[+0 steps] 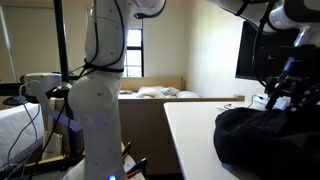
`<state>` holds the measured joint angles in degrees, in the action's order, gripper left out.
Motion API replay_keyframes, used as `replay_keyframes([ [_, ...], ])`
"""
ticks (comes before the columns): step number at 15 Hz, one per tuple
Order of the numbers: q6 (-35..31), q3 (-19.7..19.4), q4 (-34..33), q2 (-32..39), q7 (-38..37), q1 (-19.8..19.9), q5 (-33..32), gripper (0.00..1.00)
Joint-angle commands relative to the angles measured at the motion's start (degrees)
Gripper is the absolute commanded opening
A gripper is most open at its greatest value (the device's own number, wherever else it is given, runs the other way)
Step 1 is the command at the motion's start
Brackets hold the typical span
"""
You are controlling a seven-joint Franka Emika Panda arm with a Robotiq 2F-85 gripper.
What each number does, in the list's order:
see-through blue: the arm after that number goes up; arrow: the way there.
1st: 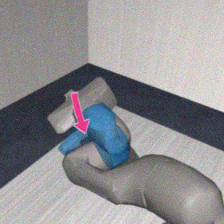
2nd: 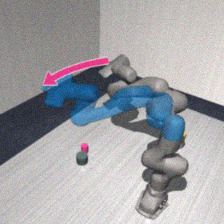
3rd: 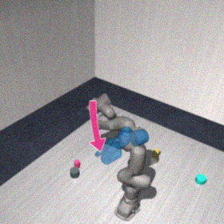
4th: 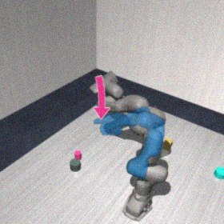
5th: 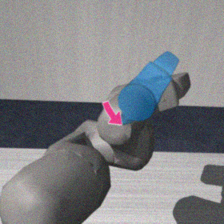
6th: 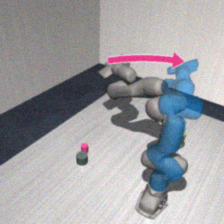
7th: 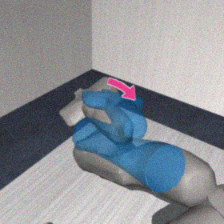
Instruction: Unfold the black cloth on the table
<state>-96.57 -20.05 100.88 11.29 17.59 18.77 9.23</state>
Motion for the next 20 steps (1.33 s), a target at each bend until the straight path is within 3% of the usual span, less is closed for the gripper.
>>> replay_keyframes([
  [1,3.11,0.63,0.18,-1.59,0.46,3.03,3.6,0.26],
  [4,2.94,-0.07,2.68,-3.67,-0.09,4.27,4.53,0.07],
  [7,2.89,-0.92,5.75,-6.09,-0.63,5.18,4.35,0.01],
  [14,3.37,-3.05,12.67,-12.97,-1.09,5.3,4.26,0.05],
  [20,3.65,-4.73,10.86,-22.19,-0.39,5.08,4.15,0.04],
])
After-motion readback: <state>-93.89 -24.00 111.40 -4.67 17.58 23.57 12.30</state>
